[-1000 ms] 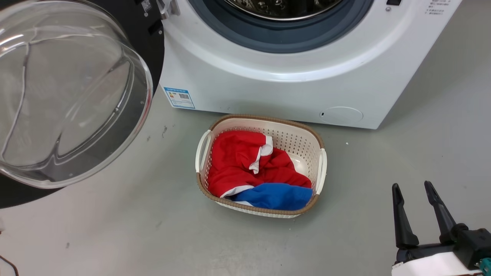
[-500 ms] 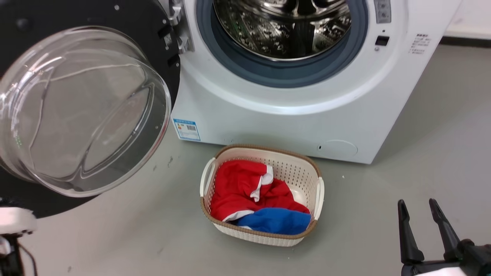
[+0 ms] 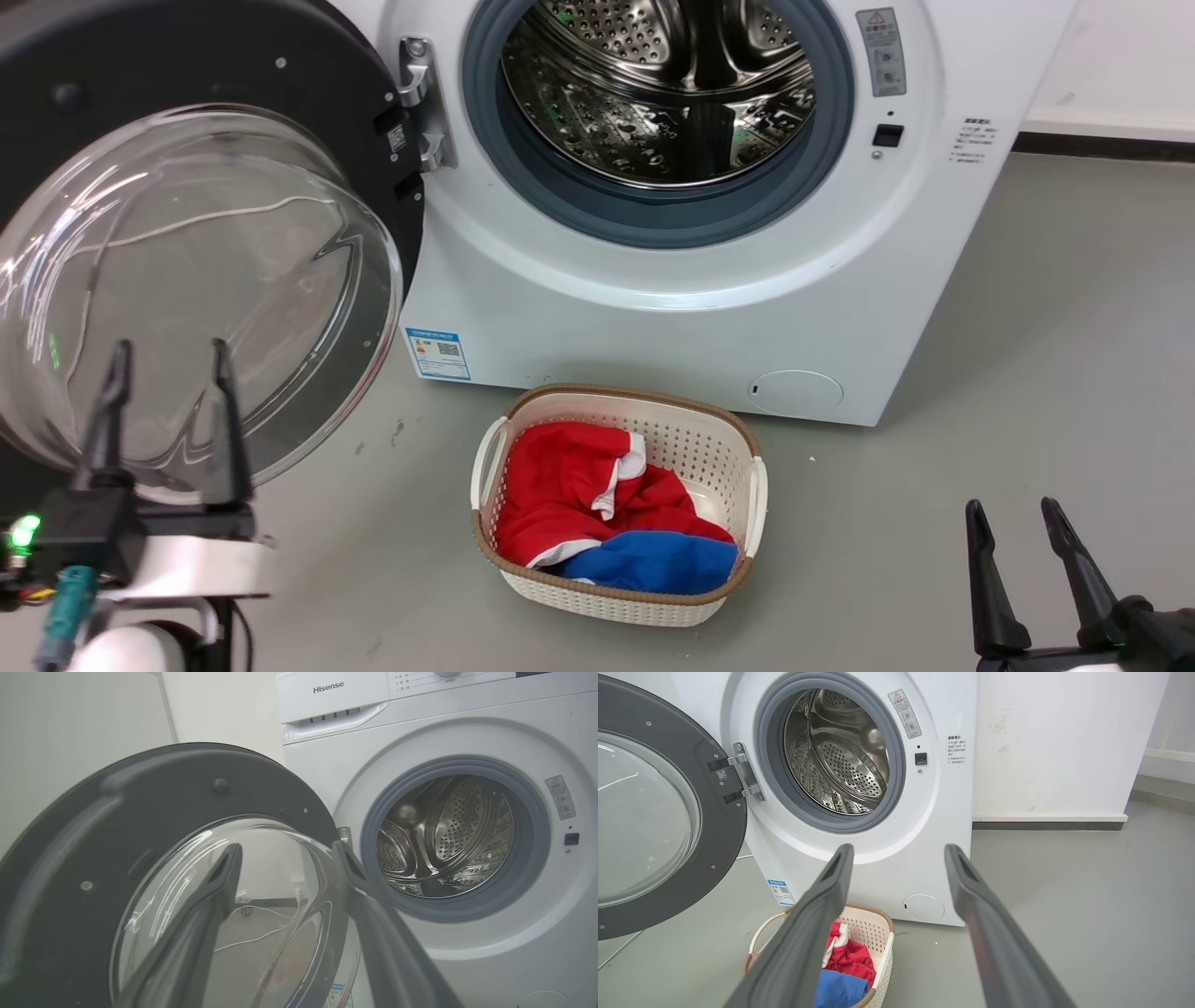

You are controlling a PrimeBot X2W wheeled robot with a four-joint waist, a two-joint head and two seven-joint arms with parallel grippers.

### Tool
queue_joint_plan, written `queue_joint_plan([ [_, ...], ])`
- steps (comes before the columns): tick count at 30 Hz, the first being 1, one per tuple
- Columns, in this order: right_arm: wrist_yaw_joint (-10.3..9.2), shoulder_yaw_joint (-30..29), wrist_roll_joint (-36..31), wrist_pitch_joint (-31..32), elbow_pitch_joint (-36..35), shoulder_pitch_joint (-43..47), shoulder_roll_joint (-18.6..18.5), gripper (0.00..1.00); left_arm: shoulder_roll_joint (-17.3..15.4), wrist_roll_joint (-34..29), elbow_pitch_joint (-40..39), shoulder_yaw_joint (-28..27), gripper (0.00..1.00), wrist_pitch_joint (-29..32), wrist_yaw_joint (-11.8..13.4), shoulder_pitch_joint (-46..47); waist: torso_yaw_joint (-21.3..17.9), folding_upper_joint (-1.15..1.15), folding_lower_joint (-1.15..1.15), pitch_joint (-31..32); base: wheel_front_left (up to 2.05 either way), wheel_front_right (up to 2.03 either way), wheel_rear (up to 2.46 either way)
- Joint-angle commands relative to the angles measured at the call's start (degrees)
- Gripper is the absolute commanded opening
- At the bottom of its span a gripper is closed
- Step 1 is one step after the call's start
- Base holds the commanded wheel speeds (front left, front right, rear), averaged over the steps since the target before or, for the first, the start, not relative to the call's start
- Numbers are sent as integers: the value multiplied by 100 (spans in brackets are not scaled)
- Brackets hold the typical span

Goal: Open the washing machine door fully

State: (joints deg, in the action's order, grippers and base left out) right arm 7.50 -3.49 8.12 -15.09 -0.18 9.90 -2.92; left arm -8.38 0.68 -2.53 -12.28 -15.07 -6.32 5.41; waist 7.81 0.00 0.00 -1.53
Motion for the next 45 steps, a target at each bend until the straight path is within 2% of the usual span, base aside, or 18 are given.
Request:
queue_joint_plan([
  [1, -1, -12, 11, -10, -37, 41, 9, 100, 46, -26, -7, 75, 100, -15, -6, -85, -50, 0, 0, 11, 0, 0, 0],
  [8, -1, -21, -63, -10, -253, 37, 9, 100, 297, -17, 96, 554, 100, -15, 16, -349, -298, 0, 0, 38, 0, 0, 0],
  [13, -1, -53, -74, -10, -390, 90, 8, 100, 387, -59, 158, 770, 100, -15, 133, -536, -436, 0, 0, 85, 0, 0, 0],
  [20, -1, -125, -99, -10, -527, 165, 8, 100, 446, 21, 398, 971, 100, -15, 173, -788, -528, 0, 0, 129, 0, 0, 0],
  [34, -1, -77, 18, -10, -451, 344, 9, 100, 505, 186, 720, 1056, 100, -15, 358, -1108, -533, 0, 0, 202, 0, 0, 0],
  [45, -1, -89, 33, -10, -429, 311, 8, 100, 518, 211, 765, 992, 100, -15, 392, -1161, -535, 0, 0, 220, 0, 0, 0],
])
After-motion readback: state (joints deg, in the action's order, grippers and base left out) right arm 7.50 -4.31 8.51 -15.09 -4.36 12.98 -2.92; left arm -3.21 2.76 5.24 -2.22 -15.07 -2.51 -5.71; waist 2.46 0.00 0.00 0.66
